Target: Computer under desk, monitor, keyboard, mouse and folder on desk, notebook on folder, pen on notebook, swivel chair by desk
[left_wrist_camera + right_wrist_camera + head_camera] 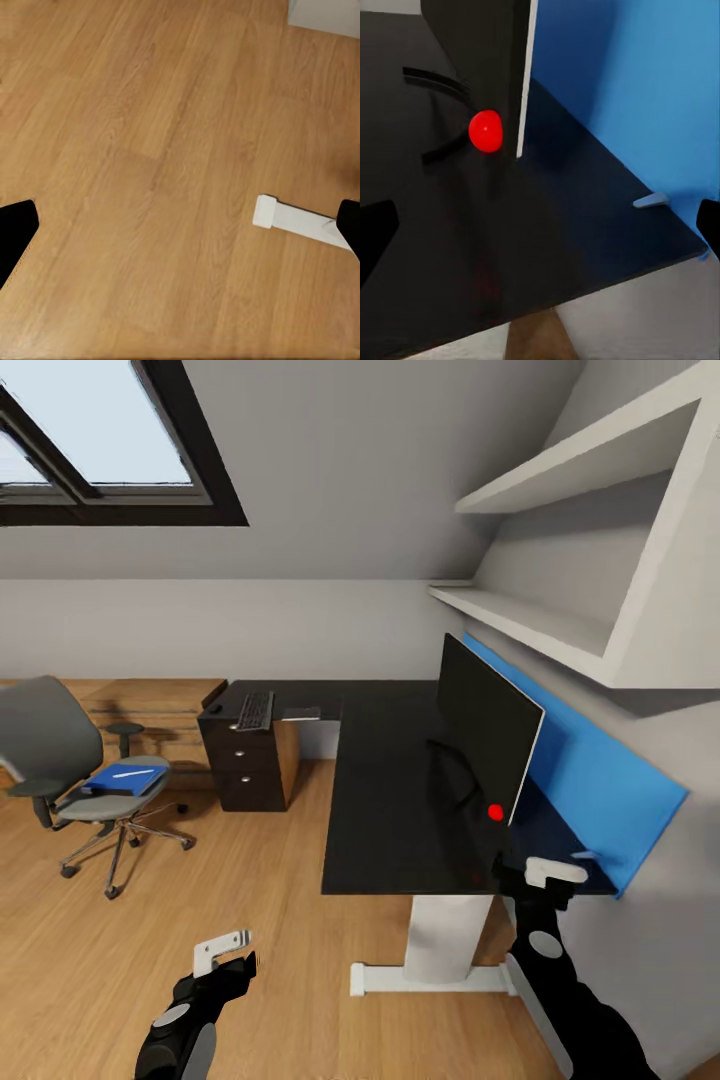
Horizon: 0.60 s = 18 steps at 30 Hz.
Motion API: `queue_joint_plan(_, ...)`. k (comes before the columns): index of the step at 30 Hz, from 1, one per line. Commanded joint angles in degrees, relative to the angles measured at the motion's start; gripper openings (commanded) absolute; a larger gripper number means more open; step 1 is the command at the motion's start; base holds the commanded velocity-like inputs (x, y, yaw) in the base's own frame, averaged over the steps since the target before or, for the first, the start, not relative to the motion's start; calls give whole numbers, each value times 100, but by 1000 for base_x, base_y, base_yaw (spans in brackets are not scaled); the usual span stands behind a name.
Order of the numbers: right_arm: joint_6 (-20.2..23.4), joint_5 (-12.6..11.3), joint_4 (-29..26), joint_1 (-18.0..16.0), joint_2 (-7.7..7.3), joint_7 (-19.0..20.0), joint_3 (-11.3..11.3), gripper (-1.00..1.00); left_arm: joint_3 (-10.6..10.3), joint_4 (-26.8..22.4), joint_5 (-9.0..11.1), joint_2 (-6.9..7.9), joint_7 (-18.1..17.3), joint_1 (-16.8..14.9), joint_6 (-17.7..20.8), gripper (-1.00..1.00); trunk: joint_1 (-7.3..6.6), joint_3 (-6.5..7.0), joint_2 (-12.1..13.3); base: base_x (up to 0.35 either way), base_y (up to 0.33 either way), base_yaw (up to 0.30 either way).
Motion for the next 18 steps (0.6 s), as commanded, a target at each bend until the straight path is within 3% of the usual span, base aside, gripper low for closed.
queue_joint_plan(1,34,-18,63,-6,53,-45,34,100,2,-7,61,-2,36,-3,19,100,-2,-8,-7,-251,247,0)
queue_joint_plan(6,31,-16,217,-6,161,-43,125,100,2,-7,61,-2,36,-3,18,100,-2,-8,-7,-239,259,0)
queue_joint_plan(10,25,-17,381,-6,258,-44,380,100,2,-7,61,-2,36,-3,18,100,-2,-8,-7,-230,267,0)
queue_joint_plan(18,-21,-10,589,-6,515,-39,630,100,2,-5,61,-2,36,-3,18,100,-2,-8,-7,-163,290,0)
